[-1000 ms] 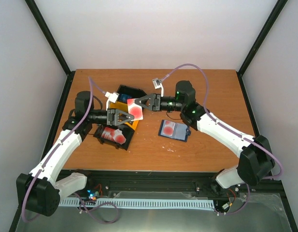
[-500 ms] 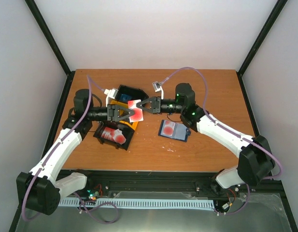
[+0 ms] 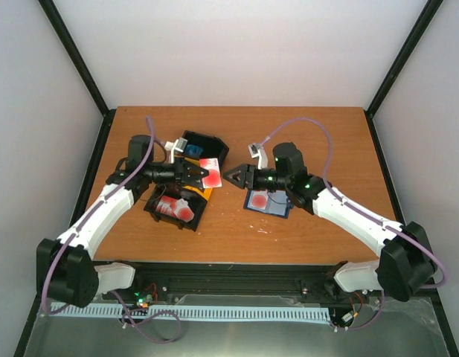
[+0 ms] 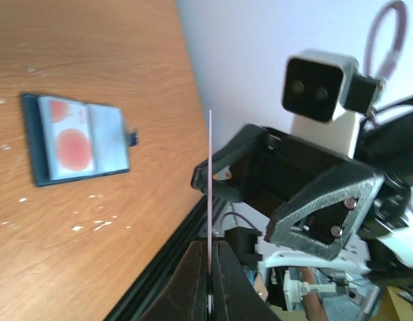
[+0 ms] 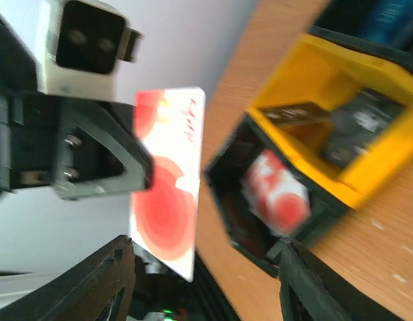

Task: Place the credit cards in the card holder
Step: Adjust the credit card, then insert the credit card into the card holder.

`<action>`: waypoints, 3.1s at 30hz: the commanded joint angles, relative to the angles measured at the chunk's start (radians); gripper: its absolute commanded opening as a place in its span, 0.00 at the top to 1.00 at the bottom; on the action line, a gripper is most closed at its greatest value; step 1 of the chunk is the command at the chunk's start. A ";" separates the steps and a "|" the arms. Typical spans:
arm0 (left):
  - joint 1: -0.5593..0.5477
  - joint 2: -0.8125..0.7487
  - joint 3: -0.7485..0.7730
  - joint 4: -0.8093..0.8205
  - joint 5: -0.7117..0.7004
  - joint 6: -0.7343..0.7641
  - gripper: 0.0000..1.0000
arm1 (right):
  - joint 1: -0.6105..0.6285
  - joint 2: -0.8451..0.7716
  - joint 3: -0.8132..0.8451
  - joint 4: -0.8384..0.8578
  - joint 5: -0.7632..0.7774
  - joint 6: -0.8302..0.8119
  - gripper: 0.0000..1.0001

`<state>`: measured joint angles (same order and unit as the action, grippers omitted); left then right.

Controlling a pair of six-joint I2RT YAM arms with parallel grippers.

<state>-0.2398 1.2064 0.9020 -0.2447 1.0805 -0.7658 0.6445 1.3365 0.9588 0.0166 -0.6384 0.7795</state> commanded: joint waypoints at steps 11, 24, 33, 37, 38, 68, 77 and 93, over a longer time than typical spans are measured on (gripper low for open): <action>-0.277 0.448 0.284 -0.138 -0.309 0.167 0.99 | -0.046 0.028 -0.134 -0.509 0.626 -0.025 0.67; -0.409 0.787 0.475 -0.019 -0.324 0.171 0.99 | -0.106 0.156 -0.141 -0.534 0.754 -0.090 0.66; -0.456 0.937 0.586 -0.003 -0.345 0.189 0.99 | -0.142 0.182 -0.181 -0.543 0.780 -0.106 0.68; -0.457 0.949 0.570 -0.010 -0.353 0.217 0.99 | -0.153 0.202 -0.192 -0.529 0.753 -0.120 0.68; -0.457 0.948 0.567 -0.019 -0.360 0.231 0.99 | -0.154 0.209 -0.194 -0.527 0.747 -0.121 0.69; -0.437 0.902 0.507 -0.074 -0.398 0.105 0.99 | -0.173 0.248 -0.210 -0.516 0.696 -0.092 0.78; -0.435 0.933 0.471 0.058 -0.300 -0.005 0.99 | -0.172 0.253 -0.210 -0.513 0.685 -0.087 0.79; -0.431 0.913 0.434 0.055 -0.398 -0.040 0.99 | -0.172 0.266 -0.212 -0.501 0.678 -0.075 0.79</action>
<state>-0.6788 2.1422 1.3540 -0.1963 0.7574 -0.7795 0.4732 1.5494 0.7826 -0.4870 0.0696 0.6827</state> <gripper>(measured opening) 0.025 0.213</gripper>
